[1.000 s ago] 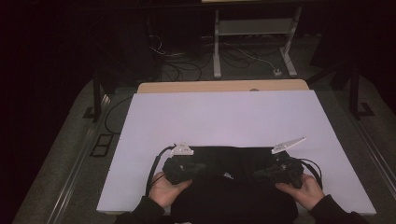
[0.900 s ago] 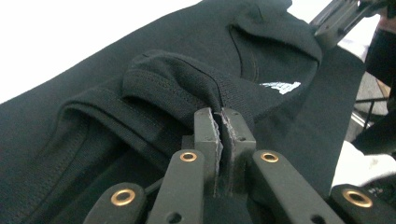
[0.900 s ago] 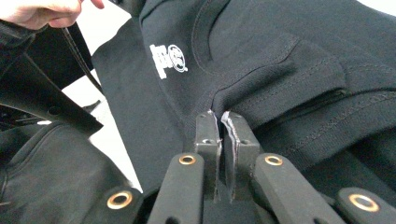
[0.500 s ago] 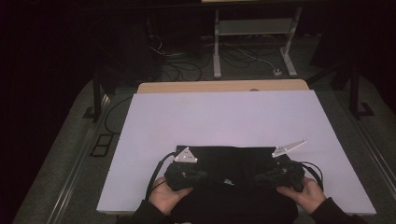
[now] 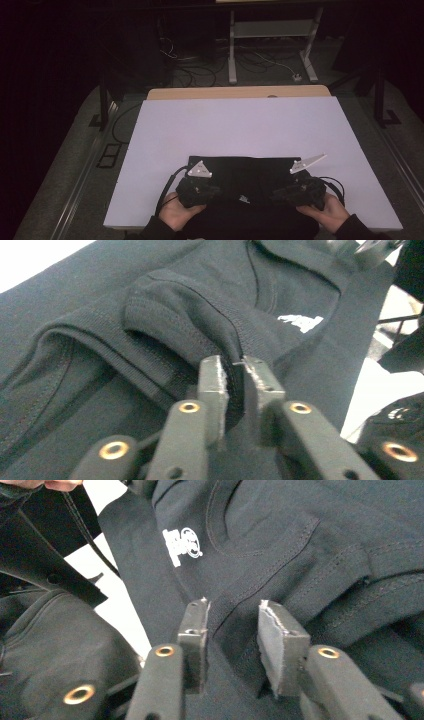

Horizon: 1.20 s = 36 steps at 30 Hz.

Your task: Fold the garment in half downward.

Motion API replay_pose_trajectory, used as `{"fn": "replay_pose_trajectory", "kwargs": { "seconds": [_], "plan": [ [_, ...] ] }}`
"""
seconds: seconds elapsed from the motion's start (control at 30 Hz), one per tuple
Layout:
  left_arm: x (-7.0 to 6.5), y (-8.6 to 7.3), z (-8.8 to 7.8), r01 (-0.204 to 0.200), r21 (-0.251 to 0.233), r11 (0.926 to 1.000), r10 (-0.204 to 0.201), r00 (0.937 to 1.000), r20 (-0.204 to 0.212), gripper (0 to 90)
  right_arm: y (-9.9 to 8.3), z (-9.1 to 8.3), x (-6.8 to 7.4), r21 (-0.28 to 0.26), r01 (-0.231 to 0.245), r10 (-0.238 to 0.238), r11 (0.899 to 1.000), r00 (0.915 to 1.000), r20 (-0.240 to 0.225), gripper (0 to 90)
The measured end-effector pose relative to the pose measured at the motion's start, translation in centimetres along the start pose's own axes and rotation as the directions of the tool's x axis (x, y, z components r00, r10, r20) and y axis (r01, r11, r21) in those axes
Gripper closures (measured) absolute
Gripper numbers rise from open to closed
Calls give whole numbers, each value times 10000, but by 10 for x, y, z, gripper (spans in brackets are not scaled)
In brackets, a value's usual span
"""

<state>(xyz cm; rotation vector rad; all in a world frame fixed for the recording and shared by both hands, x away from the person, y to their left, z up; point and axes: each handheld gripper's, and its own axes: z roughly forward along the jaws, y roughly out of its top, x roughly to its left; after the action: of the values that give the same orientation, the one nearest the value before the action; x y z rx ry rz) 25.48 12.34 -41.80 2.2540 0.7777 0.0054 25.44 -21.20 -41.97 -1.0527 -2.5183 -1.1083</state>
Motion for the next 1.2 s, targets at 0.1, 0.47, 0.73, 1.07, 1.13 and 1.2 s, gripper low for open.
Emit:
{"fn": "replay_pose_trajectory", "kwargs": {
  "seconds": [0.1, 0.47, 0.73, 1.07, 1.13, 1.2],
  "plan": [
    [-2, -1, 0, -57, -76, 10000, 55, 9998, -175, 629, -1, -1, 1, -56, 3, -3, 10000, 10000, 48, 552],
    [0, 0, -6, -38, -193, 9998, 38, 10000, -31, 396, 2, -8, 0, -120, 97, -94, 9999, 9996, 270, 292],
    [5, 1, -12, 155, -126, 9998, -151, 9995, 268, 250, 3, -16, -4, -136, -6, 15, 9999, 9979, 652, 131],
    [10, 9, -18, 326, -210, 9992, -315, 9984, 474, 0, 6, -21, -5, 15, 90, -91, 10000, 9975, 707, 0],
    [11, 9, -21, 209, -284, 9994, -197, 9990, 408, 0, 8, -24, -6, -41, 116, -113, 9999, 9972, 740, 0],
    [13, 9, -22, 143, -456, 9989, -126, 9992, 371, 0, 9, -27, -6, -85, 158, -151, 9998, 9970, 762, 0]
  ]
}}
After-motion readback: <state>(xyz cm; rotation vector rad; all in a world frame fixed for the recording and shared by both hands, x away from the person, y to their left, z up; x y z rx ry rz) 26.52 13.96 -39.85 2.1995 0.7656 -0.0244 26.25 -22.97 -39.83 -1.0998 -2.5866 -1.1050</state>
